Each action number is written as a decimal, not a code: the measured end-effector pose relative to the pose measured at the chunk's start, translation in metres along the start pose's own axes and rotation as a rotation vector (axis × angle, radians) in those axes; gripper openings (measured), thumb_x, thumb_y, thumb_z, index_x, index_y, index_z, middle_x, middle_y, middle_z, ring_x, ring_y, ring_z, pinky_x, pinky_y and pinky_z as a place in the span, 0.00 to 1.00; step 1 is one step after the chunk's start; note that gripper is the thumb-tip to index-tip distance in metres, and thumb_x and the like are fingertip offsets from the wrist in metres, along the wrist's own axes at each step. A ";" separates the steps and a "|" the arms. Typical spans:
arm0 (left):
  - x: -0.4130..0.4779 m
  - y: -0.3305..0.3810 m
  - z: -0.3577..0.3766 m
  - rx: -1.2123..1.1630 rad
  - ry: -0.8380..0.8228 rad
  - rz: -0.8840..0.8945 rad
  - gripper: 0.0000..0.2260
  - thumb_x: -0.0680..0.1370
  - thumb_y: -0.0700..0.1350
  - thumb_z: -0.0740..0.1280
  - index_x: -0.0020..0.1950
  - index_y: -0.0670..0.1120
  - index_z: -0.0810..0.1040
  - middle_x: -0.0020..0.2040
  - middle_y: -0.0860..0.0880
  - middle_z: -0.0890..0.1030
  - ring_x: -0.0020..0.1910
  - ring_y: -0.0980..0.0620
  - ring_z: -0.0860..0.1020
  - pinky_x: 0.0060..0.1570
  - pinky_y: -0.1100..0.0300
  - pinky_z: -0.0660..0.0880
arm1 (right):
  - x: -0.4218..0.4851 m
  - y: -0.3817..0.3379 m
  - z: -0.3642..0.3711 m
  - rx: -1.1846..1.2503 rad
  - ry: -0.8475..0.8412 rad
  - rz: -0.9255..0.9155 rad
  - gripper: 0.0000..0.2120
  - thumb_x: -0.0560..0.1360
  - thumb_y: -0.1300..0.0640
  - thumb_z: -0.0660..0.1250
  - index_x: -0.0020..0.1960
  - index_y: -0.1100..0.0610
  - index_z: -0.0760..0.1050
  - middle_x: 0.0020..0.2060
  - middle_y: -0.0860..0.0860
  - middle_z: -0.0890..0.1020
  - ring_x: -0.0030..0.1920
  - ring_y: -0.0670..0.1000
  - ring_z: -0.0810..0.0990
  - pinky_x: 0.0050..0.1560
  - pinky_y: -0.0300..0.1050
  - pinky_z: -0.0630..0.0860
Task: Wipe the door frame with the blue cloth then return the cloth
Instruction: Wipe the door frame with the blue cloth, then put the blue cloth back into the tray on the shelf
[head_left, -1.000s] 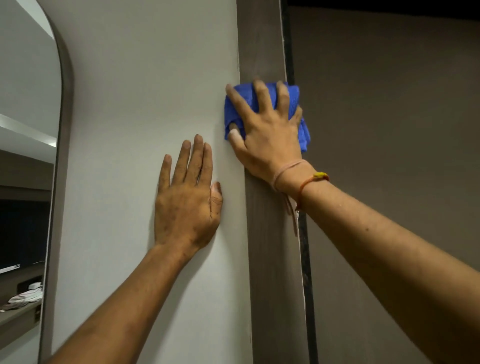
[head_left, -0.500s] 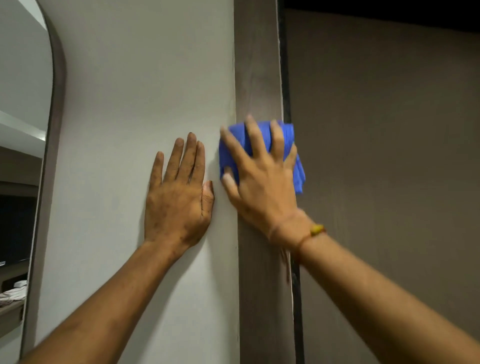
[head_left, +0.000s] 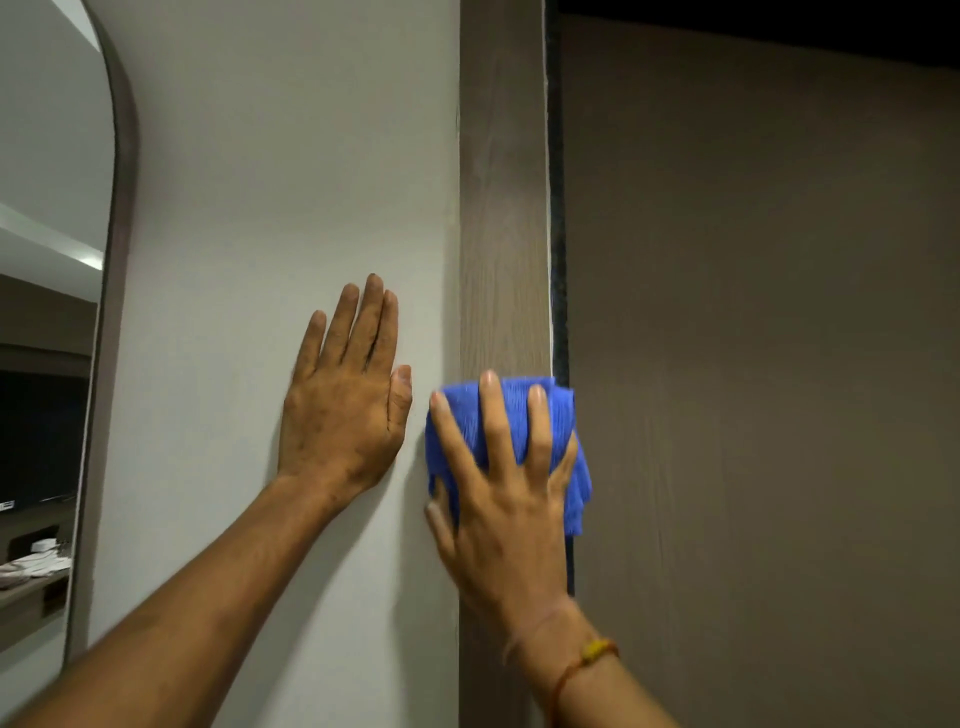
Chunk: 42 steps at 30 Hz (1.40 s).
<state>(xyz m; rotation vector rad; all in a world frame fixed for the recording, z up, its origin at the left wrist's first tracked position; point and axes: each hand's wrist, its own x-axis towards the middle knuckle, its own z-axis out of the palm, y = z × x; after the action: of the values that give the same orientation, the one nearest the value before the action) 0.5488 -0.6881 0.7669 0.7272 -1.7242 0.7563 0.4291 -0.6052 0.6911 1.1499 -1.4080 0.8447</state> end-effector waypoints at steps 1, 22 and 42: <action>-0.003 -0.001 -0.001 0.004 -0.014 0.004 0.28 0.78 0.52 0.44 0.75 0.45 0.40 0.78 0.47 0.42 0.76 0.50 0.40 0.75 0.51 0.43 | -0.017 -0.001 0.001 -0.008 -0.038 -0.004 0.40 0.67 0.40 0.66 0.74 0.46 0.55 0.72 0.56 0.58 0.71 0.66 0.53 0.60 0.76 0.54; -0.118 0.262 -0.058 -1.568 -0.940 -0.251 0.07 0.76 0.41 0.66 0.46 0.37 0.79 0.36 0.44 0.82 0.32 0.53 0.79 0.30 0.66 0.75 | -0.157 0.154 -0.162 0.515 -0.288 0.426 0.47 0.68 0.52 0.67 0.74 0.58 0.38 0.72 0.54 0.55 0.71 0.47 0.54 0.74 0.49 0.55; -0.543 0.830 -0.040 -1.329 -2.359 -0.184 0.10 0.78 0.49 0.62 0.56 0.47 0.76 0.51 0.47 0.82 0.46 0.52 0.81 0.33 0.61 0.80 | -0.722 0.442 -0.444 0.030 -0.085 2.227 0.22 0.68 0.48 0.73 0.57 0.56 0.72 0.54 0.53 0.79 0.51 0.52 0.80 0.55 0.52 0.79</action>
<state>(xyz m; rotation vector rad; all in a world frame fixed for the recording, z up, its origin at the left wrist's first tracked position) 0.0597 -0.0921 0.1418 0.5158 -2.9910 -2.3242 0.1035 0.0738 0.1025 -1.0103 -2.3922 2.1274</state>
